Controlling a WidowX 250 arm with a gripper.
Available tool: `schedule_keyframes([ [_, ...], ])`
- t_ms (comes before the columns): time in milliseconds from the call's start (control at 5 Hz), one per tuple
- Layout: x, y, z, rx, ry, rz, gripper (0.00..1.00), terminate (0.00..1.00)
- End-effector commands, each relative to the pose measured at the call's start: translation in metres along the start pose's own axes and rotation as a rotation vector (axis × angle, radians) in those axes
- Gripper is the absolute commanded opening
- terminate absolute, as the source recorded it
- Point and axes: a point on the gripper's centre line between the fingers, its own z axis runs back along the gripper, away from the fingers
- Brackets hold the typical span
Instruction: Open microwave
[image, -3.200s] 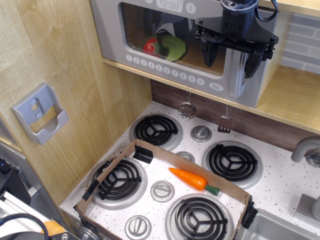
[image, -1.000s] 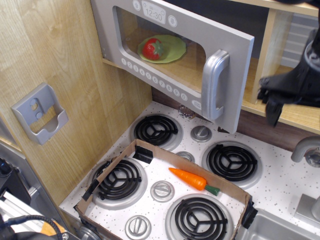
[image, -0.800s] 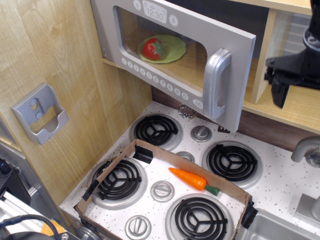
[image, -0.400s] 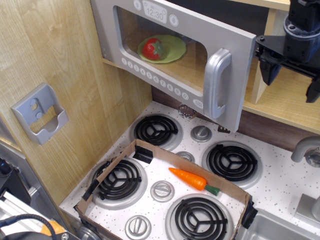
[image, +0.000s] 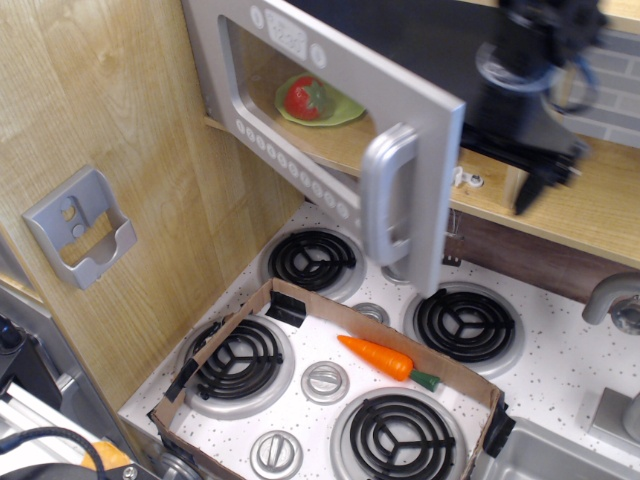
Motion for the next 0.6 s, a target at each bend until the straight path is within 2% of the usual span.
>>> schedule_keyframes([
  [0,-0.056,0.034,0.04,0.044,0.031,0.204,1.0,0.0],
  [200,-0.086,0.06,0.048,-0.001,0.041,0.272,1.0,0.0],
  [400,-0.108,0.081,0.052,-0.018,0.052,0.317,1.0,0.0],
])
